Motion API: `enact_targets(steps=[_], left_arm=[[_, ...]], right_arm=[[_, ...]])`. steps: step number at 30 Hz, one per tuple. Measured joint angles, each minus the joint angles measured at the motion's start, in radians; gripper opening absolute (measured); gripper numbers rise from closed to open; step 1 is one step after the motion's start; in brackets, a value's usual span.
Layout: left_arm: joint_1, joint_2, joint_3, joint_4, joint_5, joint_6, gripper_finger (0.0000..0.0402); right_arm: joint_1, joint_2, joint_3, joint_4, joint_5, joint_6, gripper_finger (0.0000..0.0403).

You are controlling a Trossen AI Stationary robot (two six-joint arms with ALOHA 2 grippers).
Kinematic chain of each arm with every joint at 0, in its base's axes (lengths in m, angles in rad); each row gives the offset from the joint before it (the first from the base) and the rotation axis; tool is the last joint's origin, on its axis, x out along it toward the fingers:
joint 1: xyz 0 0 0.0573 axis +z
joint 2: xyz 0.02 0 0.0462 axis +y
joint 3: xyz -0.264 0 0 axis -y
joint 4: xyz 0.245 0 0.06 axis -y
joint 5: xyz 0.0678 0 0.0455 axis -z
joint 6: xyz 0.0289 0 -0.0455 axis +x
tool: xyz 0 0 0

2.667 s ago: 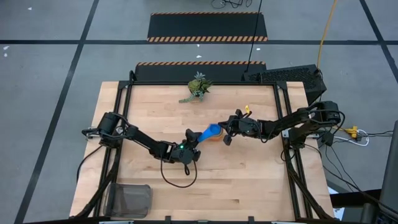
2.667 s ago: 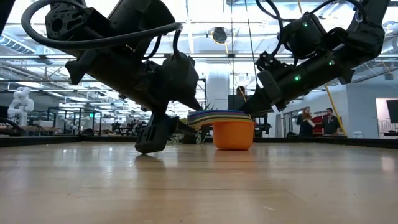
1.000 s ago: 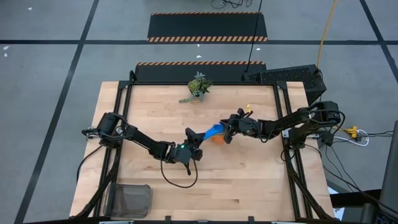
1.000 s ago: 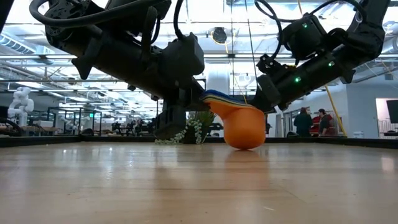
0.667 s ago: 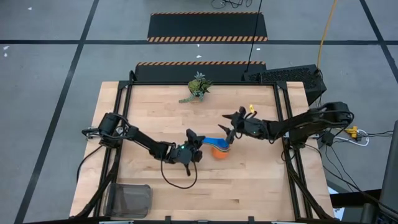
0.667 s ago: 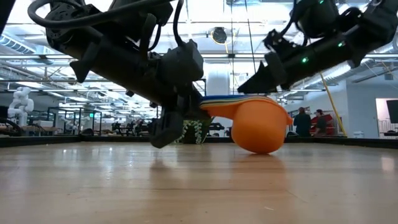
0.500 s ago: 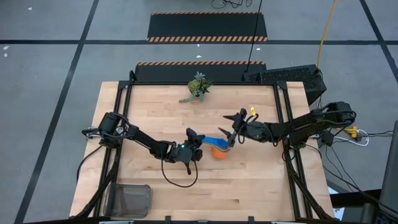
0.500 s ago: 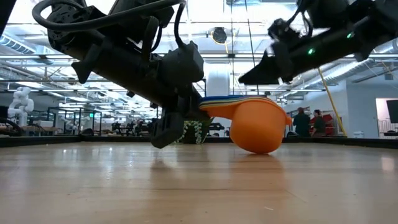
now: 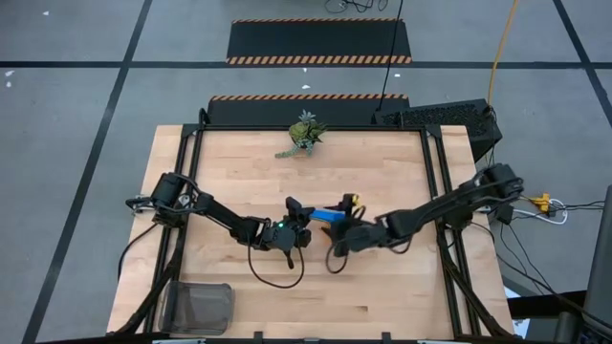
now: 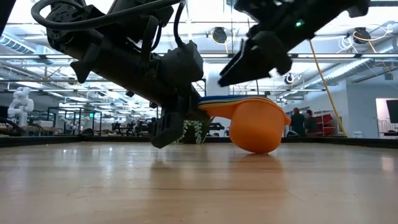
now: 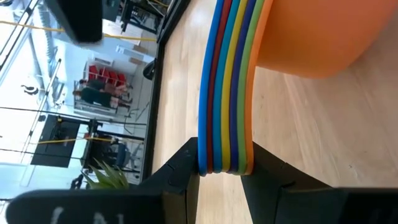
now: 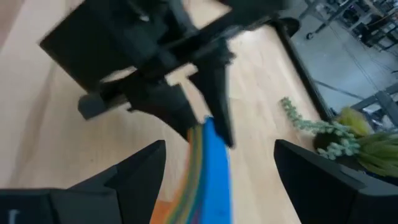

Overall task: Nest measuring cups in basket
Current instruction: Put the nested measuring cups into the black bin

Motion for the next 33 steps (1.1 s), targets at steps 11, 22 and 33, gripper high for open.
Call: enact_targets(steps=[11, 22, 33], left_arm=[[0.0, -0.002, 0.0, -0.002, -0.003, -0.019, 0.0092], [0.001, -0.002, 0.0, -0.002, -0.008, -0.043, 0.0092], [0.002, -0.002, 0.001, 0.002, -0.004, -0.049, 0.0092]], right_arm=[[-0.007, 0.181, 0.121, -0.107, 0.03, 0.005, 0.0262], [-0.023, 0.209, 0.125, -0.12, 0.072, -0.009, 0.0157], [-0.037, 0.208, 0.125, -0.149, 0.103, -0.022, 0.0154]])
